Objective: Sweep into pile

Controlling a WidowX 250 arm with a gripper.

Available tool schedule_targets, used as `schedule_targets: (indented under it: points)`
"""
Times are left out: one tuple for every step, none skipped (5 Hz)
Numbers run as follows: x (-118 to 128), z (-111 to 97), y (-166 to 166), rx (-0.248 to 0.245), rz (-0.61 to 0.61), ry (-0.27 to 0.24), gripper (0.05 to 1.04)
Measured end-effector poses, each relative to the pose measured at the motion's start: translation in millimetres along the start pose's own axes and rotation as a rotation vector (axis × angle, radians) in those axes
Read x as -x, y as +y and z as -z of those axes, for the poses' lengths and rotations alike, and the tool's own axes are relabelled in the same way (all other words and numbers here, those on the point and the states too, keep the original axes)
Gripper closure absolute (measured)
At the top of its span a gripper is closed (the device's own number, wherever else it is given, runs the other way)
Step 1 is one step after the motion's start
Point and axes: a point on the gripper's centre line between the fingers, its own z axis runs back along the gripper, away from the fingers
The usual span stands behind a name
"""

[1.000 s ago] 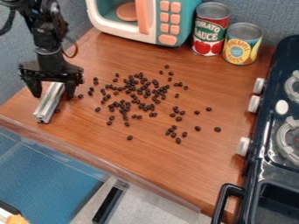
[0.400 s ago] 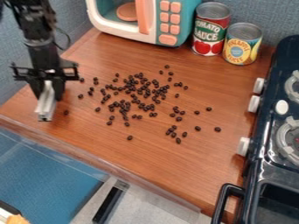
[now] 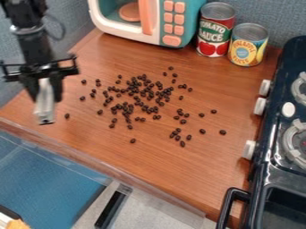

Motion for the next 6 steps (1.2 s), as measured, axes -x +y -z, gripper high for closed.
schedule_targets:
  points:
    - [12, -3, -54, 0.068, -0.041, 0.009, 0.698]
    - [3, 3, -104, 0.178, -0.231, 0.002, 0.698]
    - [-17, 7, -141, 0.272, -0.47, -0.022, 0.698]
    - [-42, 13, -167, 0.322, -0.628, -0.064, 0.698]
    - [-63, 26, -191, 0.334, -0.707, -0.088, 0.698]
    - [-78, 32, -210, 0.334, -0.703, -0.133, 0.698]
